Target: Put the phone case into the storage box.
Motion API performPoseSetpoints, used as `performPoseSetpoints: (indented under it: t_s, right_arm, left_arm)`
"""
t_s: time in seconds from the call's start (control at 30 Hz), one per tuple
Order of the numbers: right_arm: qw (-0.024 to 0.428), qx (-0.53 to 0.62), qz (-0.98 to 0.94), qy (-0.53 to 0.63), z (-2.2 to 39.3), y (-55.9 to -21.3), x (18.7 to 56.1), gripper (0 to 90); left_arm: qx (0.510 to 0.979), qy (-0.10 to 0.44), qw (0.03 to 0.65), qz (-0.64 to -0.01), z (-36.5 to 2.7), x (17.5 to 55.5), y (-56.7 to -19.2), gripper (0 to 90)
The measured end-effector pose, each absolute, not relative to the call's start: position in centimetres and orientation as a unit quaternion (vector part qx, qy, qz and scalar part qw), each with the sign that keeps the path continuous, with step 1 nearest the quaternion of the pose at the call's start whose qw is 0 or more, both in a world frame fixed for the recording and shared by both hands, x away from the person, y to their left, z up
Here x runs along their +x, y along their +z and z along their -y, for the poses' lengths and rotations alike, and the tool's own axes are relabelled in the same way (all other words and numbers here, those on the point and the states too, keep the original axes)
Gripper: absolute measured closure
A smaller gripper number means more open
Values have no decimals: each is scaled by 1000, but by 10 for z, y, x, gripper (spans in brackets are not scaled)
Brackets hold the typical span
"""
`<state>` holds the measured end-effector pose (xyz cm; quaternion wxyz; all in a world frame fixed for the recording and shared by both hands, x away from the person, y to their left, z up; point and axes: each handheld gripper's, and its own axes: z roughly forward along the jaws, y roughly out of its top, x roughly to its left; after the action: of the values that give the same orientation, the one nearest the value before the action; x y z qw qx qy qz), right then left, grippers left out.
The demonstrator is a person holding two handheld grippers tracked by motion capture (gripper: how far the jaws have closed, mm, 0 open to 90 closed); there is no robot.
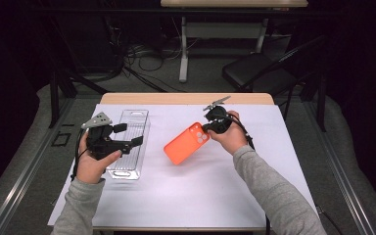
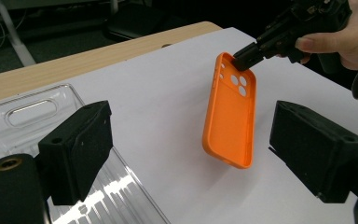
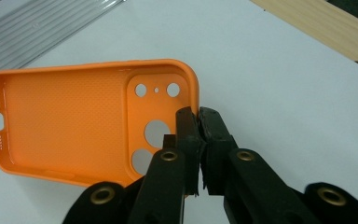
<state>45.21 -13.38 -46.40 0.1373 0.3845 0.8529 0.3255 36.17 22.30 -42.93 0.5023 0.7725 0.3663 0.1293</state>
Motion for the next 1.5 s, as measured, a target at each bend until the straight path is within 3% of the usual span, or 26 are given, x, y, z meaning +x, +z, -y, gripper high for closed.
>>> performPoseSetpoints:
  t_s: [0.47, 1.27, 1.5]
  right_arm:
    - [160, 353, -848, 362, 138, -451, 417, 875]
    - [296, 278, -843, 353, 142, -450, 356, 875]
    - [308, 267, -839, 360, 139, -451, 345, 874]
  left_arm:
    - [773, 128, 504, -364, -220, 361, -430, 147]
    - [784, 115, 502, -347, -202, 357, -432, 151]
    - [786, 111, 500, -346, -199, 356, -433, 152]
